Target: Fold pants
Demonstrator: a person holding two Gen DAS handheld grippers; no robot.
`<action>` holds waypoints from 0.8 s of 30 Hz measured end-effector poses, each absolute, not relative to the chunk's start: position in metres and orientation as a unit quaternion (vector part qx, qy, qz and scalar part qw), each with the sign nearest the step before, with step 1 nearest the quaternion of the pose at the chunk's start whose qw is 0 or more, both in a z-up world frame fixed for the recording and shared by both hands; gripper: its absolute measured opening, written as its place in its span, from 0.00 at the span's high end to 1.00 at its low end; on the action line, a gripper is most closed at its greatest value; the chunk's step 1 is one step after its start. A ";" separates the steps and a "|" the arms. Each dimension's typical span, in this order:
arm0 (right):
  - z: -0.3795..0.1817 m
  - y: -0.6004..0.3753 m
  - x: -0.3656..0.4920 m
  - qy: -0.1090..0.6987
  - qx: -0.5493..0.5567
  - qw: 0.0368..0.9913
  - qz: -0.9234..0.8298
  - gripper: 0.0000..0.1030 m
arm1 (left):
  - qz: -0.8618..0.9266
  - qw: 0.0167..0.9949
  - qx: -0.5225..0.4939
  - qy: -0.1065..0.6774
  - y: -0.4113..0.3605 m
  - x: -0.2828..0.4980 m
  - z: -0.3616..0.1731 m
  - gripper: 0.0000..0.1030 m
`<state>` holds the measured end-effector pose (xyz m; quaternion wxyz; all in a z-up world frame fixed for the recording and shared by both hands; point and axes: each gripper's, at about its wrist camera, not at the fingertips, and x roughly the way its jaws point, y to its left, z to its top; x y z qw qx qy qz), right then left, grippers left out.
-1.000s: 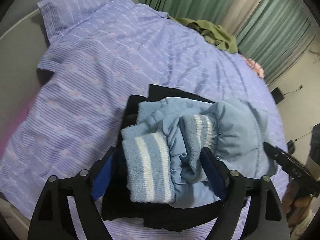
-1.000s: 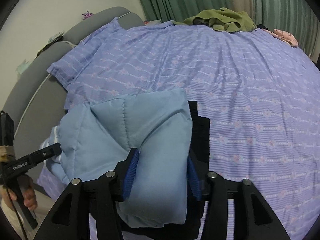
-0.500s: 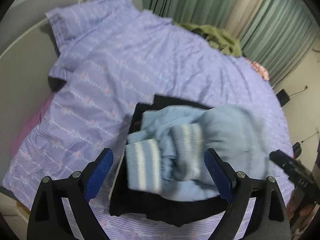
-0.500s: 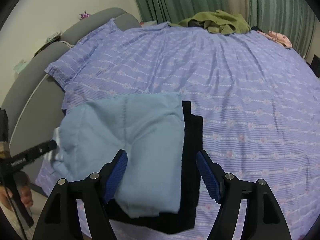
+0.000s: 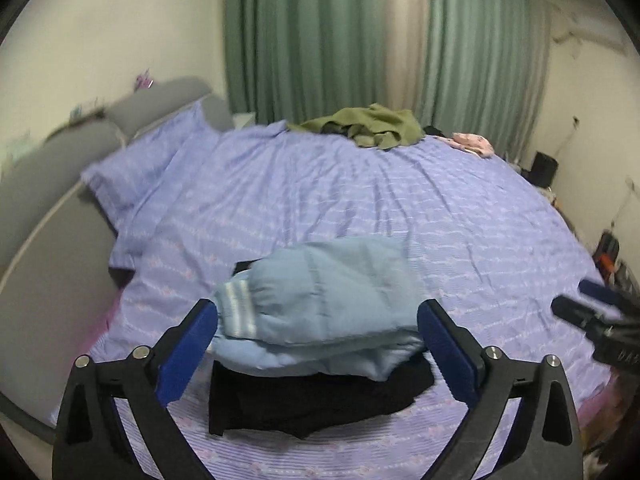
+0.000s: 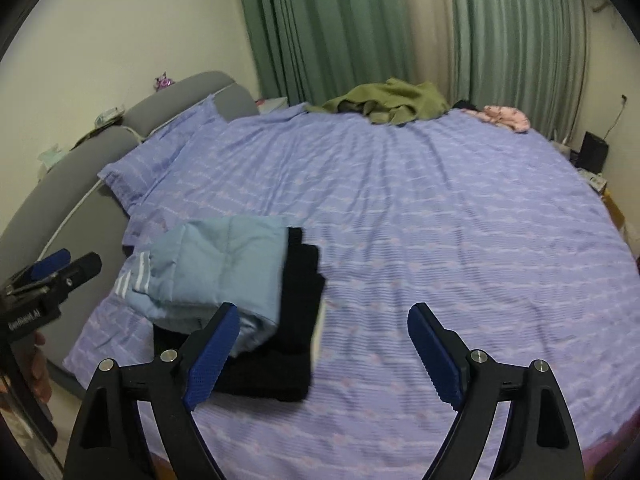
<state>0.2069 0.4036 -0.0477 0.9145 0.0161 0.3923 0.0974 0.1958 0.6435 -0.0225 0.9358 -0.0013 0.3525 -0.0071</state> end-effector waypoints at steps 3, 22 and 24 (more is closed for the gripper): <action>-0.034 0.369 0.181 0.370 0.018 0.925 0.085 0.10 | -0.022 0.937 0.022 0.347 0.601 0.177 -0.016 0.00; 0.008 0.151 0.047 0.337 0.021 0.938 0.075 0.07 | -0.042 0.941 -0.035 0.335 0.362 0.055 0.017 0.00; 0.008 0.135 0.038 0.339 0.024 0.937 0.079 0.07 | -0.040 0.941 -0.037 0.333 0.344 0.045 0.018 0.00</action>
